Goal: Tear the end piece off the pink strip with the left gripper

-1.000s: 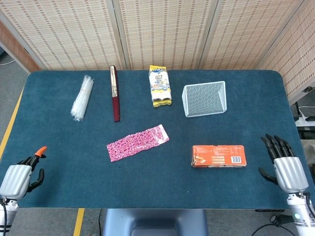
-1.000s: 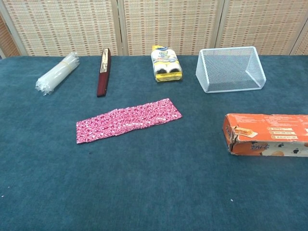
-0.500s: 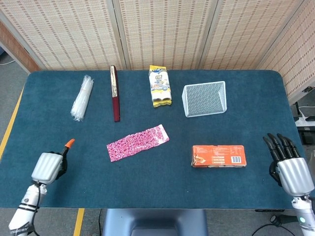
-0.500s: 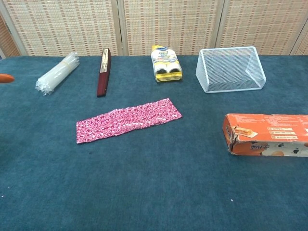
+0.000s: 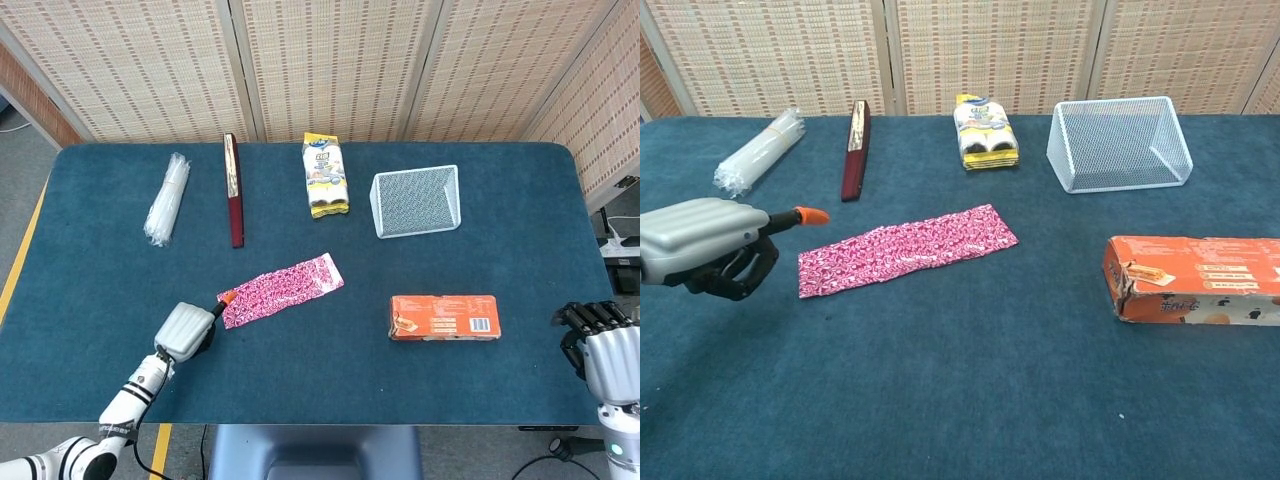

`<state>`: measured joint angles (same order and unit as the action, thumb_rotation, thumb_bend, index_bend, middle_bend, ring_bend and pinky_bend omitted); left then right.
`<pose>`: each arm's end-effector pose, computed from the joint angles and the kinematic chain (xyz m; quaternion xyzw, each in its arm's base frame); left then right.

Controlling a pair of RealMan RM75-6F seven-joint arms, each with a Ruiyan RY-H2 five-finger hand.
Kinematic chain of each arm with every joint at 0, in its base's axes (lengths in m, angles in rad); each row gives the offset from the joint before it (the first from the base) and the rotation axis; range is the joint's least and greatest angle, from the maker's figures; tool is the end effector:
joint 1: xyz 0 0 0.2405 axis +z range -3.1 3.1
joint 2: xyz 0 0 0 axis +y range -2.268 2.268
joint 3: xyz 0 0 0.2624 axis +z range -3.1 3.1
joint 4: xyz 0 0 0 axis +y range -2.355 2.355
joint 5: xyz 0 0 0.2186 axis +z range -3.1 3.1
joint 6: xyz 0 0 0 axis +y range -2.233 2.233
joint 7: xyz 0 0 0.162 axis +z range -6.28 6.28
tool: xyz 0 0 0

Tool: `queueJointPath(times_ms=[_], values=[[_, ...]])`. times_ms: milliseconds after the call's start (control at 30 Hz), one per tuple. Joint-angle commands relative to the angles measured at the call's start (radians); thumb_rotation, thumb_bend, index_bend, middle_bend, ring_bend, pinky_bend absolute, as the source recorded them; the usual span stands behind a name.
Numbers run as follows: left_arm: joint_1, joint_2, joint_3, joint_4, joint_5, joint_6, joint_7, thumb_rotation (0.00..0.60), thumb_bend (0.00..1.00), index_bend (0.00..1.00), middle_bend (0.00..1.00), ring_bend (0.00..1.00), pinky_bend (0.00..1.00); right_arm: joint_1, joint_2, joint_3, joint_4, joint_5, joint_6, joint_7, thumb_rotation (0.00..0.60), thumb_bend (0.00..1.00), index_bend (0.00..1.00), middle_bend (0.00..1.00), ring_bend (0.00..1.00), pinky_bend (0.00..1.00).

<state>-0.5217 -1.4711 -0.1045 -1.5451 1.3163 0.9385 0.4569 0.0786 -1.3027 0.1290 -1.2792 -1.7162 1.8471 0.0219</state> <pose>-0.2085 0.3026 -0.0263 -0.7927 -0.3318 -0.2928 0.4194 -0.3061 -0.1999 0.1707 0.5753 -0.1796 0.5096 0.6140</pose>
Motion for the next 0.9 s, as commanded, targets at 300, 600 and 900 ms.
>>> queueJointPath(times_ms=[300, 600, 900], values=[[-0.087, -0.011, 0.027, 0.026, -0.049, -0.109, 0.040, 0.600, 0.80, 0.02, 0.67, 0.70, 0.64, 0.003, 0.003, -0.003, -0.011, 0.010, -0.011, 0.035, 0.600, 1.00, 0.66, 0.63, 0.56, 0.54], [-0.126, -0.029, 0.031, 0.060, -0.144, -0.140, 0.070, 0.600, 0.80, 0.06, 0.66, 0.70, 0.64, 0.013, -0.003, -0.007, 0.003, -0.017, 0.027, 0.206, 0.600, 0.87, 0.59, 0.63, 0.52, 0.53], [-0.139, -0.026, 0.046, 0.069, -0.243, -0.135, 0.102, 0.600, 0.81, 0.21, 0.66, 0.70, 0.64, 0.015, -0.023, 0.004, 0.045, -0.020, 0.068, 0.253, 0.600, 0.75, 0.57, 0.63, 0.52, 0.53]])
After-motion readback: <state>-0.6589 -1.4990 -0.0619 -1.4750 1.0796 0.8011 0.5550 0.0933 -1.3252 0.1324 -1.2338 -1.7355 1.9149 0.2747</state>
